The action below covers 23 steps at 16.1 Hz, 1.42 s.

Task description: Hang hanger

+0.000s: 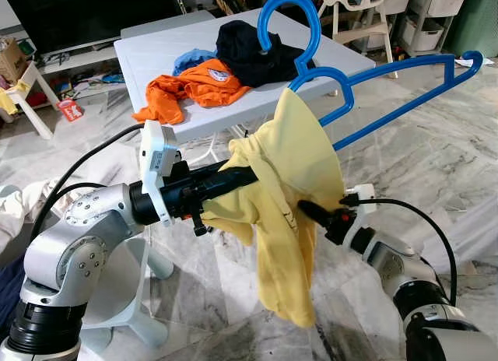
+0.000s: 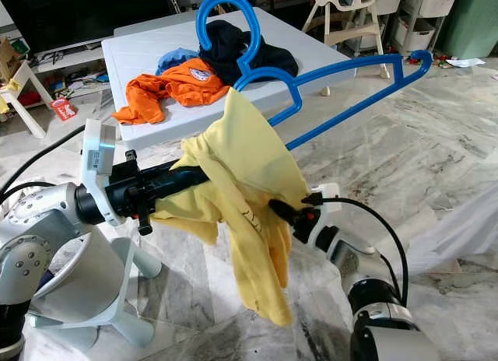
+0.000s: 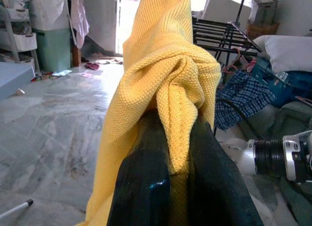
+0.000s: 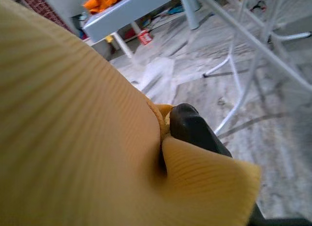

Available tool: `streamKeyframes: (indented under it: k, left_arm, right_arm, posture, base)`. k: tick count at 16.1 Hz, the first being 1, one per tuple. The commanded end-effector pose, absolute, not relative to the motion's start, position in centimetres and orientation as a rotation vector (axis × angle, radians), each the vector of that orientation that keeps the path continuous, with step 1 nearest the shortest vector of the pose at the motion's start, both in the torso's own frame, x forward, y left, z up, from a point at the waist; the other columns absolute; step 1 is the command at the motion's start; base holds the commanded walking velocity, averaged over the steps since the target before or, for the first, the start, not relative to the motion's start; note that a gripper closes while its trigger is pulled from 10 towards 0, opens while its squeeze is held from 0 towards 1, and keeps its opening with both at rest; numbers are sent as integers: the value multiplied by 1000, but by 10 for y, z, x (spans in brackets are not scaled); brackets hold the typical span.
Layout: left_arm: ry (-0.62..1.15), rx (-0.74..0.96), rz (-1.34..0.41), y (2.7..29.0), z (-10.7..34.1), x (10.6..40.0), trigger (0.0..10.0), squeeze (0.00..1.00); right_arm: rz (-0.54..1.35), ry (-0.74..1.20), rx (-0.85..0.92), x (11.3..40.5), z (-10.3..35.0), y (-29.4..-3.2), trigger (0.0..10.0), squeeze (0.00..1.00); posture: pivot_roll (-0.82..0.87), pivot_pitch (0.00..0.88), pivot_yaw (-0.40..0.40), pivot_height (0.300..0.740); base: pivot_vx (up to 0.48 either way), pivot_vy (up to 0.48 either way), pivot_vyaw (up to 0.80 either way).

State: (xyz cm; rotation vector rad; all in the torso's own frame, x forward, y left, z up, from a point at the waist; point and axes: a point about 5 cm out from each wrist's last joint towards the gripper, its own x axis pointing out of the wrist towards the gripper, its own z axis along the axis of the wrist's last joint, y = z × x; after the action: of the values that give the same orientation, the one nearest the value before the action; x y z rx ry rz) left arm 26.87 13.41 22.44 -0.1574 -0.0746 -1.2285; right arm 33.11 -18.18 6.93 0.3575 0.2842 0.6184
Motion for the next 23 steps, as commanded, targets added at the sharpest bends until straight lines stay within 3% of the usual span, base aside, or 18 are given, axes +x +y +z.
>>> streamKeyframes:
  k: [1,8,16,23]
  left_arm:
    - [-153,-133,-1238,135,240,269,0,0]
    - [-109,-122,-1186,143,226,272,0,0]
    - [77,-125,-1148,161,176,262,0,0]
    - [321,-224,-1222,162,131,228,0,0]
  right_arm:
    - [568,291,353,332,68,-188,0,0]
    - [455,272,287,333,71,-211,0,0]
    - [253,73,3,342,126,-273,0,0]
    - [300,-17,-133,351,156,-275,0,0]
  posture:
    - [-49,31,80,740]
    - [-51,33,76,740]
    - [-85,43,86,740]
    - [-81,48,81,740]
  base:
    - [0,0,0]
    - [0,0,0]
    - [0,0,0]
    - [0,0,0]
